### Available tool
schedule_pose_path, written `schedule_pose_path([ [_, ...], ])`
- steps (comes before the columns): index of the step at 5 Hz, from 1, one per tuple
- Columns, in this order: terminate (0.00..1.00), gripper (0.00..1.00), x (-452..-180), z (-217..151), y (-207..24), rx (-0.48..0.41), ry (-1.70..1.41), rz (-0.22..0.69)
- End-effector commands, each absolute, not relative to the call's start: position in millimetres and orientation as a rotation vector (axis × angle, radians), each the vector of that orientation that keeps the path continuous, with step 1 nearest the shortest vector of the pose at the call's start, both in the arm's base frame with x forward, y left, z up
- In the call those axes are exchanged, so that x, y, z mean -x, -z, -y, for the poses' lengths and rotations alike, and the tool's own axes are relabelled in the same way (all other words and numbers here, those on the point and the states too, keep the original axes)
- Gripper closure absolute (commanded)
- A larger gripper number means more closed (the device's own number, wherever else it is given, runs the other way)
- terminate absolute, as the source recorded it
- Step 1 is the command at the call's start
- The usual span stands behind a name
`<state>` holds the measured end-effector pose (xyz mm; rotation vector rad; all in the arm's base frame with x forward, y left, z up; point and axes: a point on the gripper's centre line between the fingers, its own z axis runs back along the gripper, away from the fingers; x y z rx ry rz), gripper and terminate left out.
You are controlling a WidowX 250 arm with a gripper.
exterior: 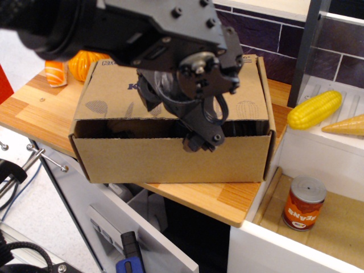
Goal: Open brown1fbox flap
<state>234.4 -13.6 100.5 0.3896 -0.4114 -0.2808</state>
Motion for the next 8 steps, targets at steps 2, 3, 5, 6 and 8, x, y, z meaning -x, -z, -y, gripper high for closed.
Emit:
schedule_pose_path([
  [2, 0.0, 0.0, -252, 5, -112, -0.42, 0.323, 0.464],
  [3, 0.0, 0.0, -256, -2, -117, -0.455, 0.358, 0.477],
  [5, 0.0, 0.0, -276, -12, -148, -0.521, 0.441, 0.469],
  [6, 0.0, 0.0, -280, -15, -160, -0.555, 0.506, 0.477],
  [8, 0.0, 0.0, -292, -39, -191, -0.614, 0.71, 0.484],
])
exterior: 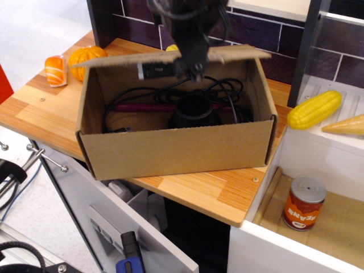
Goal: Open brown1fbox flap
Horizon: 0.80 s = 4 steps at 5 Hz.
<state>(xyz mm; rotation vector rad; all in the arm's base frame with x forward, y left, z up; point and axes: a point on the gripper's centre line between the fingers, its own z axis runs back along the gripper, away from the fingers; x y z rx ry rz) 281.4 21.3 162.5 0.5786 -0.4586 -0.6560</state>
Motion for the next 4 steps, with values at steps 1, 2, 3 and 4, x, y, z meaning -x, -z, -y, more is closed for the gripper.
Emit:
schedule_pose_path([
  [1, 0.0, 0.0, -294, -54, -197, -0.637, 0.836, 0.5],
  [2, 0.0, 0.0, -308, -67, -201, -0.667, 0.891, 0.483],
  [3, 0.0, 0.0, -314, -80, -197, -0.673, 0.954, 0.525],
  [4, 0.0, 0.0, -312, -89, -195, -0.765, 1.129, 0.524],
])
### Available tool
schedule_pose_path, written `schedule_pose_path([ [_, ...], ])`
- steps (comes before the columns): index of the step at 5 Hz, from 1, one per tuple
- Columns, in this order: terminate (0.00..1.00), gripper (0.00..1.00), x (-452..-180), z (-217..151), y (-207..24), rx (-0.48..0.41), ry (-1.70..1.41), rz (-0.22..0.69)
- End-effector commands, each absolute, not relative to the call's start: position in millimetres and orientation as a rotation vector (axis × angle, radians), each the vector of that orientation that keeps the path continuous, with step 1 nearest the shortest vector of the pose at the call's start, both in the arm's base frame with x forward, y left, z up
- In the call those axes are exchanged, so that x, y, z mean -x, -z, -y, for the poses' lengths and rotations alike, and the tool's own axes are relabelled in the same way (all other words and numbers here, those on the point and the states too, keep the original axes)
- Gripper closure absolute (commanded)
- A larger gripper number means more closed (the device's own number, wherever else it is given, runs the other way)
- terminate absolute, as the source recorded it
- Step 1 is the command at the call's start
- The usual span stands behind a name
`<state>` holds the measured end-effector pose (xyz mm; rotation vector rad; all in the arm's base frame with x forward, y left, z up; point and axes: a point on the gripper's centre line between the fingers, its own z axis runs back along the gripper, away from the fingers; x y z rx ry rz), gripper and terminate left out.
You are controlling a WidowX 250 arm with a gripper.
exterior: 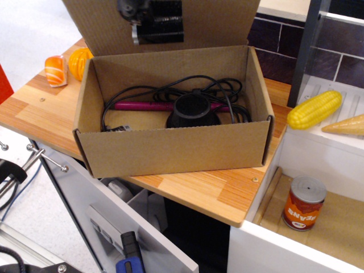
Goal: Open brown1fbox flap
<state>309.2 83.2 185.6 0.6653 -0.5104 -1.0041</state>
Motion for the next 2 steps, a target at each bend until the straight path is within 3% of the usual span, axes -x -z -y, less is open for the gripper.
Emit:
schedule_pose_path([
  [1, 0.0, 0.0, -321, -104, -195, -0.704, 1.306, 0.481],
  [2, 1.0, 0.0, -333, -120, -199, -0.652, 1.434, 0.453],
])
